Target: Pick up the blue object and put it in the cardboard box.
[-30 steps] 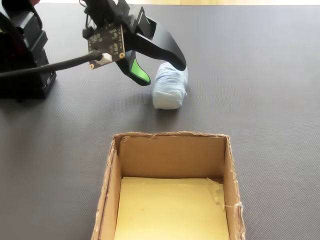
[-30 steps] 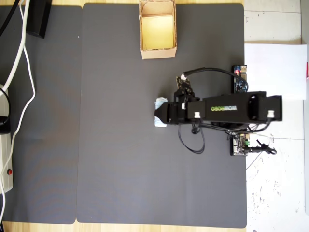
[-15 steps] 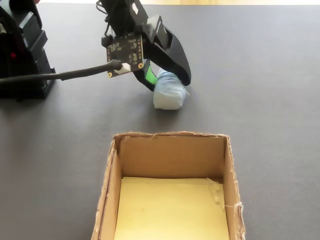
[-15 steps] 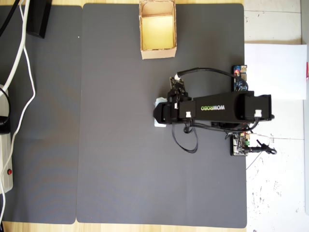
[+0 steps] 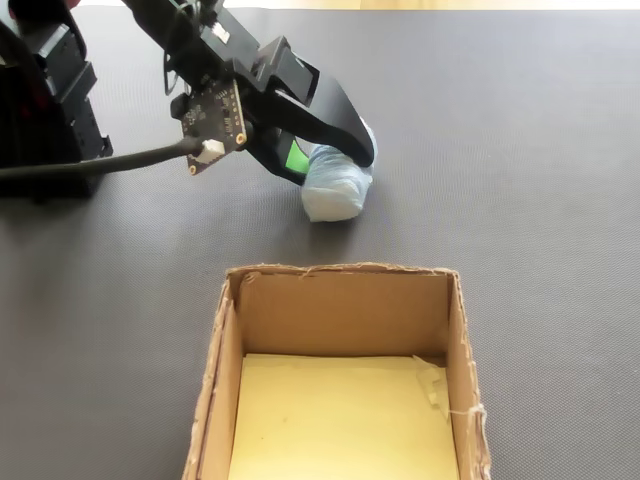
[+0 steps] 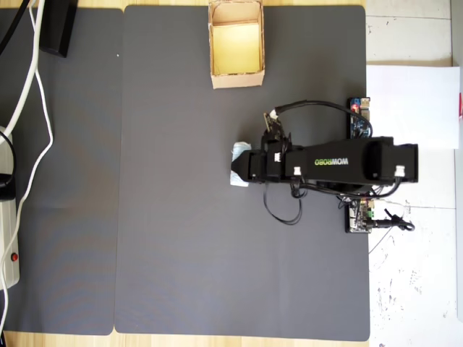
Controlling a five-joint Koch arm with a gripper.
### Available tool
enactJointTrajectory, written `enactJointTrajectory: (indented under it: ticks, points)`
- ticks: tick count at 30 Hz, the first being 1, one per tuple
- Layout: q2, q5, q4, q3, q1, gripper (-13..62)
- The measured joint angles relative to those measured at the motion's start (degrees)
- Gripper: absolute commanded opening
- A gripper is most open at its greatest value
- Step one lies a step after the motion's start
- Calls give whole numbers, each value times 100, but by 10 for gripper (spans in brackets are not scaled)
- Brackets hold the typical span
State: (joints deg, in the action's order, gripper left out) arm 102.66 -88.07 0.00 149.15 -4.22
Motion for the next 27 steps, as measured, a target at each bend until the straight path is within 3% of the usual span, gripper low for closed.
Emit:
enactJointTrajectory:
  ticks: [10,15,21,27]
  points:
    - [826,316,-712,229,-422,13]
    - [1362,615,-782,229,-1222,14]
    - [1292,879,-782,-729,-2329,13]
    - [0,1020,-773,-2206,-3674,14]
